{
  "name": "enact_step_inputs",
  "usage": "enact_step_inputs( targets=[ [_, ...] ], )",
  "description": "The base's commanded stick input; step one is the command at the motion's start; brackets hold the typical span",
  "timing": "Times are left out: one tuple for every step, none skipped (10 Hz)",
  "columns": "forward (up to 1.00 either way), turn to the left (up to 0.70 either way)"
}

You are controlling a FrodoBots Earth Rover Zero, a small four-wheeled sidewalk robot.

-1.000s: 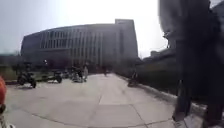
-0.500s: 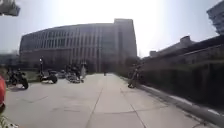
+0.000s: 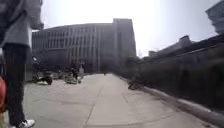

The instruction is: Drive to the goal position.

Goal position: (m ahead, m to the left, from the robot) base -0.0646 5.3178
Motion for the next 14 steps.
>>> enact_step_inputs(
  targets=[
    [0.70, 0.00],
    [0.70, 0.00],
    [0.70, 0.00],
    [0.70, 0.00],
    [0.70, 0.00],
    [0.70, 0.00],
    [0.70, 0.00],
    [0.70, 0.00],
    [0.70, 0.00],
    [0.70, 0.00],
    [0.70, 0.00],
    [0.70, 0.20],
    [0.70, 0.35],
    [0.70, 0.18]
  ],
)
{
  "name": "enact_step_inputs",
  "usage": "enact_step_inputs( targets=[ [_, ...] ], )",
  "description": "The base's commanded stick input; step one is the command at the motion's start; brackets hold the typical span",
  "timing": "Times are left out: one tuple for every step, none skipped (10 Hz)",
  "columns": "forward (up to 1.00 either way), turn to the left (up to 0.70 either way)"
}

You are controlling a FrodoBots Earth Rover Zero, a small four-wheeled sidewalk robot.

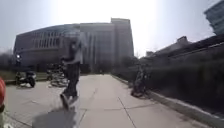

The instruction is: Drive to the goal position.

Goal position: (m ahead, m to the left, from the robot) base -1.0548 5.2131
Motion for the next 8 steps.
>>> enact_step_inputs(
  targets=[
    [0.70, 0.00],
    [0.70, 0.00],
    [0.70, 0.00],
    [0.70, 0.00],
    [0.70, 0.00],
    [0.70, 0.00],
    [0.70, 0.00],
    [0.70, 0.00]
  ],
)
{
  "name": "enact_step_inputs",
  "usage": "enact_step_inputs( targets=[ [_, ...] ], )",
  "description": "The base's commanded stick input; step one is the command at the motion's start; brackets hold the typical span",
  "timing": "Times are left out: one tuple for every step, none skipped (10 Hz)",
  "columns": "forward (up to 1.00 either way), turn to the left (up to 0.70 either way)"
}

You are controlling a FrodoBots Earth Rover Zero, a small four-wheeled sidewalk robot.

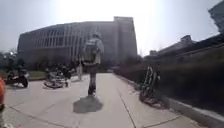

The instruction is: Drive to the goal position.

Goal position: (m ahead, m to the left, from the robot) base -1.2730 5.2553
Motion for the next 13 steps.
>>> enact_step_inputs(
  targets=[
    [0.70, 0.00],
    [0.70, 0.00],
    [0.70, 0.00],
    [0.70, 0.00],
    [0.70, 0.00],
    [0.70, 0.00],
    [0.70, 0.00],
    [0.70, 0.00],
    [0.70, 0.00],
    [0.70, 0.00],
    [0.70, 0.00],
    [0.70, 0.00],
    [0.70, 0.00]
  ],
)
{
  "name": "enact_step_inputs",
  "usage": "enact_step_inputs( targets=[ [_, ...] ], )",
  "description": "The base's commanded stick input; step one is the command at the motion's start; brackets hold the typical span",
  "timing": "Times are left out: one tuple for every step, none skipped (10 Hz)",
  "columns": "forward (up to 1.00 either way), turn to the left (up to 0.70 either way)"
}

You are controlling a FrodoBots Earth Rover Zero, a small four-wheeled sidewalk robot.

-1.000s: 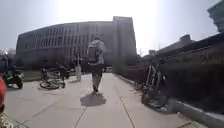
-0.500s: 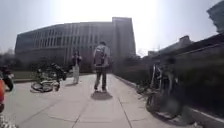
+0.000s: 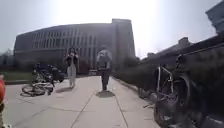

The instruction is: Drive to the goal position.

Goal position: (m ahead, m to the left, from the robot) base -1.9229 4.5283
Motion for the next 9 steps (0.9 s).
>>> enact_step_inputs(
  targets=[
    [0.70, 0.00],
    [0.70, 0.00],
    [0.70, 0.00],
    [0.70, 0.27],
    [0.70, 0.35],
    [0.70, 0.35],
    [0.70, 0.35],
    [0.70, 0.35],
    [0.70, 0.35]
  ],
)
